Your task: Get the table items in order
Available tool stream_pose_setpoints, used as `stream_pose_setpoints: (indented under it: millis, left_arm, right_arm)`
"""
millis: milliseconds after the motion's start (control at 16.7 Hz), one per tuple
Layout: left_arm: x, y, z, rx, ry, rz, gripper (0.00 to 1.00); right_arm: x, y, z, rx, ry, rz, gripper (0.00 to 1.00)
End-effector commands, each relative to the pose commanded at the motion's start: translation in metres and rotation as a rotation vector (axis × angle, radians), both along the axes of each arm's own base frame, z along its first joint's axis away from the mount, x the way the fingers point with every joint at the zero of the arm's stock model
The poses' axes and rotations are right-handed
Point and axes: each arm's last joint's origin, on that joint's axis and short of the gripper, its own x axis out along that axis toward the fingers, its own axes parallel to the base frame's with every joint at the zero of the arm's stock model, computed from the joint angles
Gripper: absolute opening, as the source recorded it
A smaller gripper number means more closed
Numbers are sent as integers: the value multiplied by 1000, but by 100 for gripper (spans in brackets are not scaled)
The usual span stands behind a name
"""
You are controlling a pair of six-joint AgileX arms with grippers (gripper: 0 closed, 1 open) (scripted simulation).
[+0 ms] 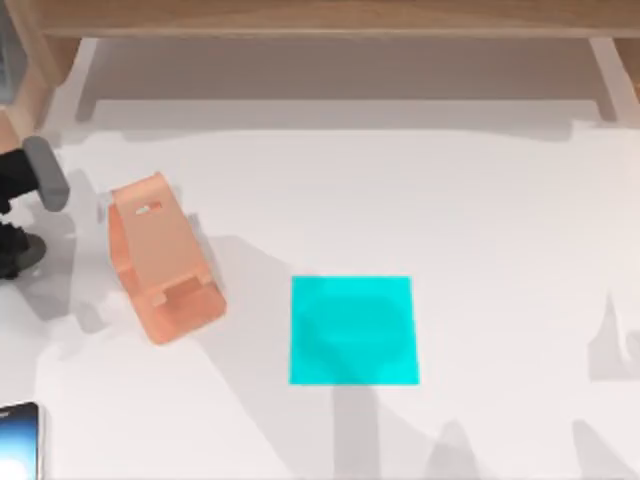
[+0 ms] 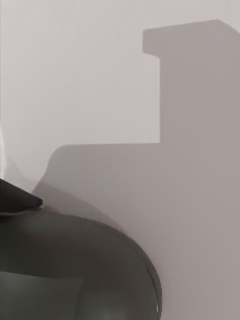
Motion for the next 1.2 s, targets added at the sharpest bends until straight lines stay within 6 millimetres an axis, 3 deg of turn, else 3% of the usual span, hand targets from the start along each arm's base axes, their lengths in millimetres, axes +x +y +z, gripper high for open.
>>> stream_pose_setpoints:
  millis: [120, 360, 840, 1200]
  left_arm:
    - [0, 0, 0, 0, 0, 0, 0]
    - [2, -1, 18, -3, -11, 1, 0]
    - [0, -1, 103, -4, -4, 2, 0]
    - [-1, -1, 105, -4, -4, 2, 0]
  right_arm:
    - [0, 0, 0, 0, 0, 0, 100]
    - [0, 0, 0, 0, 0, 0, 100]
    - [0, 0, 0, 0, 0, 0, 100]
    - [0, 0, 0, 0, 0, 0, 100]
